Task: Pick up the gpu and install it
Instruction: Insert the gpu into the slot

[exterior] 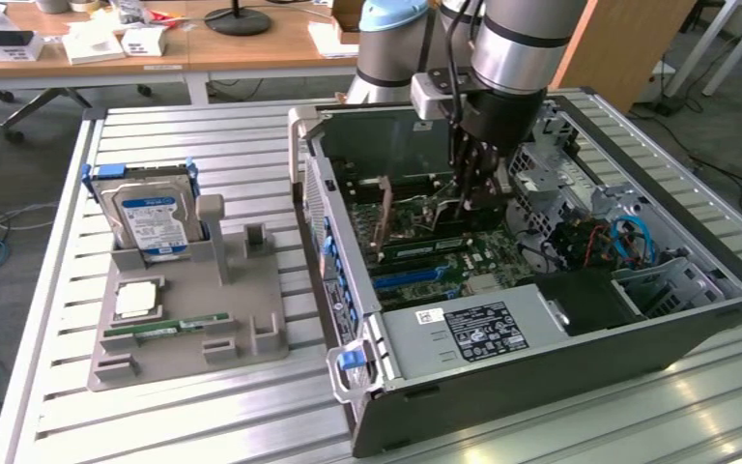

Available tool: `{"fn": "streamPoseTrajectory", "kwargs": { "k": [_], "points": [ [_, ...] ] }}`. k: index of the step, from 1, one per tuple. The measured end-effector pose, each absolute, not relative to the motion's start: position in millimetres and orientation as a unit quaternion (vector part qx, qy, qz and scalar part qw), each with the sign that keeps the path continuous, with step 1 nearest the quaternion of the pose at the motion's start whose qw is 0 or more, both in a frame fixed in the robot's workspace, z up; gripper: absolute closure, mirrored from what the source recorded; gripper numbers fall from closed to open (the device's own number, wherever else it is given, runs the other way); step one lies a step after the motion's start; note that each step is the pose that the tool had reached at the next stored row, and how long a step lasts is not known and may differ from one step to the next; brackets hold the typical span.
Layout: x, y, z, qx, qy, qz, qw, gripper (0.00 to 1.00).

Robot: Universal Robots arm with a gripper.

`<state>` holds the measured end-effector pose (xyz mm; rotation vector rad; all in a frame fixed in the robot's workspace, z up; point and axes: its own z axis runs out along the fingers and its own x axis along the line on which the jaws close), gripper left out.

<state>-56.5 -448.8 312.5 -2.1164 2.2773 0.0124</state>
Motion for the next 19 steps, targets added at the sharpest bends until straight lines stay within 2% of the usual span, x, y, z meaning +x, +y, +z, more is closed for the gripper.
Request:
{"fn": "streamPoseTrajectory", "kwargs": {
  "k": [19],
  "points": [
    [-56.9, -448.8, 304.7, -0.681, 0.732, 0.004, 0.016, 0.74]
  ]
}}
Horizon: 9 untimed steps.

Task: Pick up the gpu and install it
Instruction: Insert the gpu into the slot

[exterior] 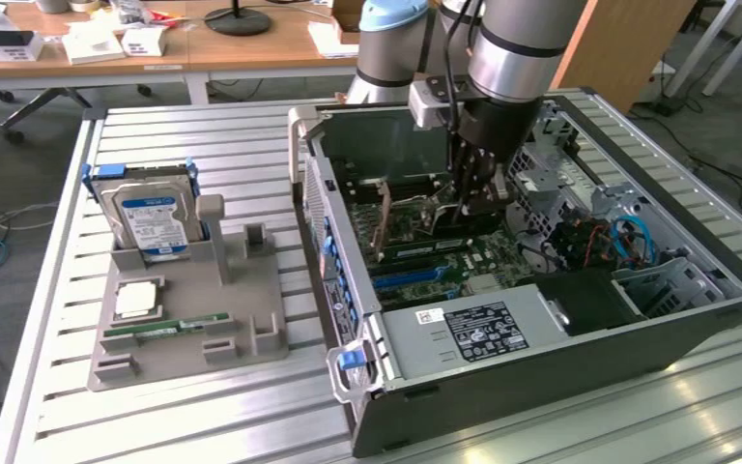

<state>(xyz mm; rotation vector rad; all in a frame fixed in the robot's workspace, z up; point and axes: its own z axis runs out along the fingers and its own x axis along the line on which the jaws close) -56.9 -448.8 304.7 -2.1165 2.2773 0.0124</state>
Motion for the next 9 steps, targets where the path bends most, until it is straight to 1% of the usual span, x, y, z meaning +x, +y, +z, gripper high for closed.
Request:
{"fn": "streamPoseTrajectory", "kwargs": {
  "k": [9],
  "points": [
    [-57.1, -448.8, 301.8, -0.681, 0.732, 0.004, 0.016, 0.74]
  ]
}}
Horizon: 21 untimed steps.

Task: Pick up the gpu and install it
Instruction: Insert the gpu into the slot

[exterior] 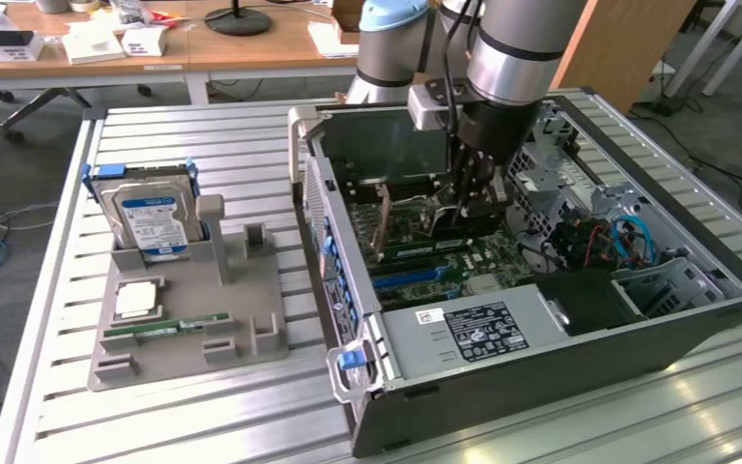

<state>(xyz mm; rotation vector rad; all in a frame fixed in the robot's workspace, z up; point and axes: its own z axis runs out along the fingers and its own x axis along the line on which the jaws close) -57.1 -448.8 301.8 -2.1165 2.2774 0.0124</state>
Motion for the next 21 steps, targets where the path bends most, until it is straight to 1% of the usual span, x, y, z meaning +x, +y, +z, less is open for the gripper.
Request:
{"fn": "streamPoseTrajectory", "kwargs": {
  "k": [21],
  "points": [
    [-57.6, -450.4, 297.2, -0.681, 0.732, 0.004, 0.016, 0.74]
  ]
}}
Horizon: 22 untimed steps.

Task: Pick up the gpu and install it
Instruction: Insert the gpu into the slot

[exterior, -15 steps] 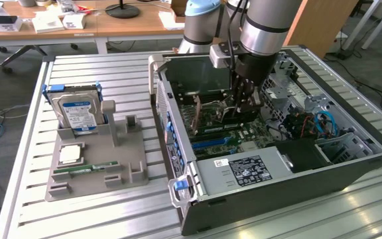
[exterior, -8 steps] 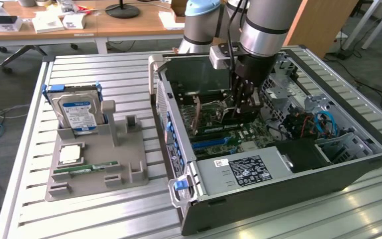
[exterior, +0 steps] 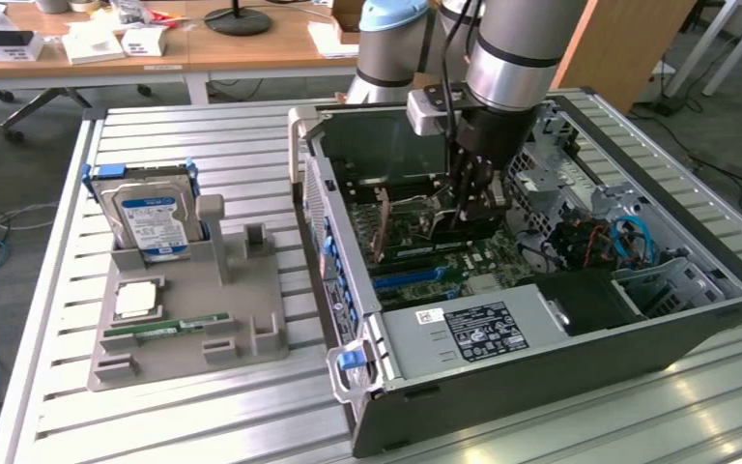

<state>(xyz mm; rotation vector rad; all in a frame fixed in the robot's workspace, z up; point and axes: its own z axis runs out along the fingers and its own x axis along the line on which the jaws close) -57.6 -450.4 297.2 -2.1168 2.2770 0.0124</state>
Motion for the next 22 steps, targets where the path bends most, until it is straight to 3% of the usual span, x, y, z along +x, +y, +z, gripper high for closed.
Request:
{"fn": "streamPoseTrajectory", "kwargs": {
  "k": [22],
  "points": [
    [-58.9, -456.9, 297.2, -0.681, 0.732, 0.004, 0.016, 0.74]
  ]
}}
